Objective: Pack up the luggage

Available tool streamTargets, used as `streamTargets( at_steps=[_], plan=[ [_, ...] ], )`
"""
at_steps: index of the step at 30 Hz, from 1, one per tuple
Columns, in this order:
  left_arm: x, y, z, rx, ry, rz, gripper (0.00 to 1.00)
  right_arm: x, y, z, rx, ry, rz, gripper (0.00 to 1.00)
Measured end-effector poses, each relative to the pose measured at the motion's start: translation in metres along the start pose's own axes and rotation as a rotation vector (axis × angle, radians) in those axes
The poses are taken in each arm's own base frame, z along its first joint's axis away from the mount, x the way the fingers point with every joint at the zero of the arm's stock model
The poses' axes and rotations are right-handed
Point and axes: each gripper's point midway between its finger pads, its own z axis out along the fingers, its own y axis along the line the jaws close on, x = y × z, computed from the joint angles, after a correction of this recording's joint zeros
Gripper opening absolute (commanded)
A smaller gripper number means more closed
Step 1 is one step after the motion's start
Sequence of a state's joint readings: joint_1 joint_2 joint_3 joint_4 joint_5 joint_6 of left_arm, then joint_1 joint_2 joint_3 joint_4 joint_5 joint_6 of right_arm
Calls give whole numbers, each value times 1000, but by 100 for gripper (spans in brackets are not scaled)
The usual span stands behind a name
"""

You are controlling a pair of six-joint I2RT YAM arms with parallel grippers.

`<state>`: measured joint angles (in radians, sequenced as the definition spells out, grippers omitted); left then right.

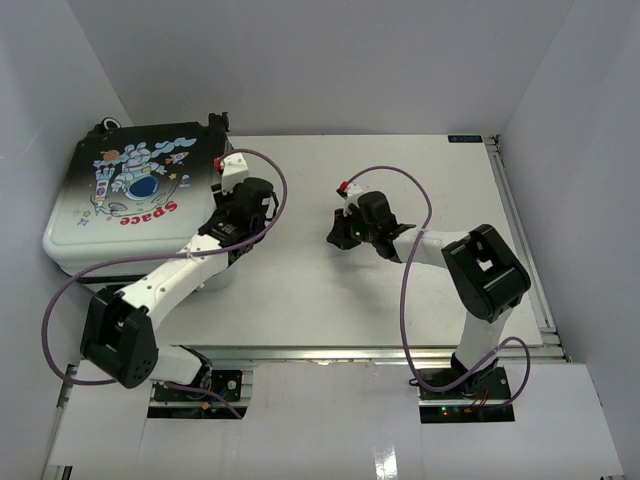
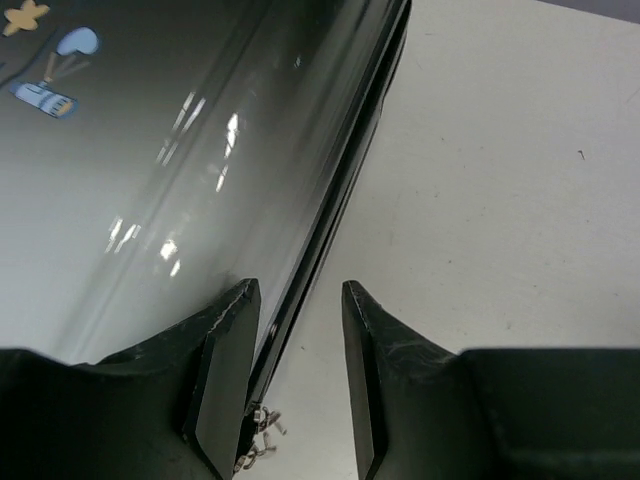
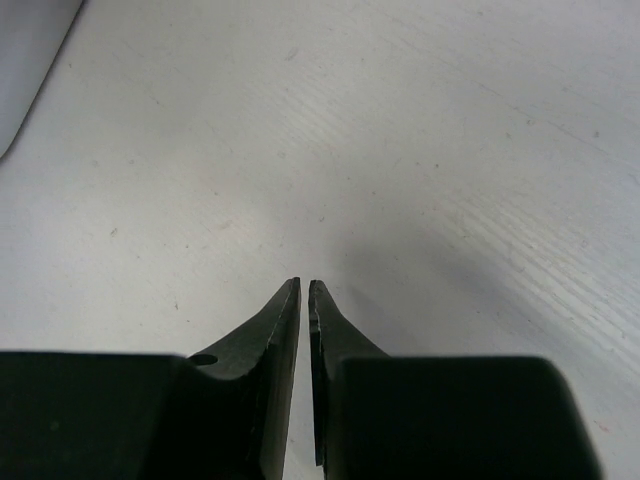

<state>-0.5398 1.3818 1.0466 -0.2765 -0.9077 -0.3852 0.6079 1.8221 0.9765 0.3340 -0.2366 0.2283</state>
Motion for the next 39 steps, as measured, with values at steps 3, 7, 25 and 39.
streamTargets(
  at_steps=[3, 7, 25, 39],
  plan=[
    [-12, 10, -9, 22, -28, -34, 56, -9, 0, -8, 23, -20, -5, 31],
    [-31, 1, -23, 198, -78, -53, 80, -11, -9, -16, 90, -13, 2, 77],
    [-21, -95, -81, 856, -25, -41, 98, -110, -6, -184, 424, -353, 60, 90],
    [-8, -91, -101, 951, -48, -63, 98, -91, -11, -187, 433, -317, 9, 90]
  ],
)
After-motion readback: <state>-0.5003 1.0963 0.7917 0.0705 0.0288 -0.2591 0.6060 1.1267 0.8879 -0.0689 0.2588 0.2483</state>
